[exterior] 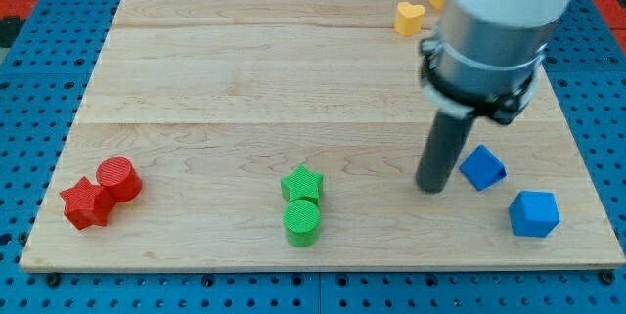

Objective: Separate the green blocks

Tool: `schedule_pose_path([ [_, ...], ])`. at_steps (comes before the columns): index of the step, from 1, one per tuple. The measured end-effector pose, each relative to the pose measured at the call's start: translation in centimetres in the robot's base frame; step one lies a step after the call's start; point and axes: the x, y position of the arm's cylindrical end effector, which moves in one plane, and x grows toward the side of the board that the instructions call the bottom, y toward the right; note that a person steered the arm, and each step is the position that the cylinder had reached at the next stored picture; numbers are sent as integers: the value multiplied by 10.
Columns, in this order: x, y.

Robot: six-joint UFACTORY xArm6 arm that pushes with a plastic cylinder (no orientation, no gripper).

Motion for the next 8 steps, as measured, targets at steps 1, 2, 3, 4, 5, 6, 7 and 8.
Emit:
schedule_pose_path([
  [1,64,-24],
  [2,68,-64],
  [3,36,-69],
  [4,-7,-88],
  [5,4,-96],
  [6,16,-111],
  [7,-80,-129],
  [8,-147,-148],
])
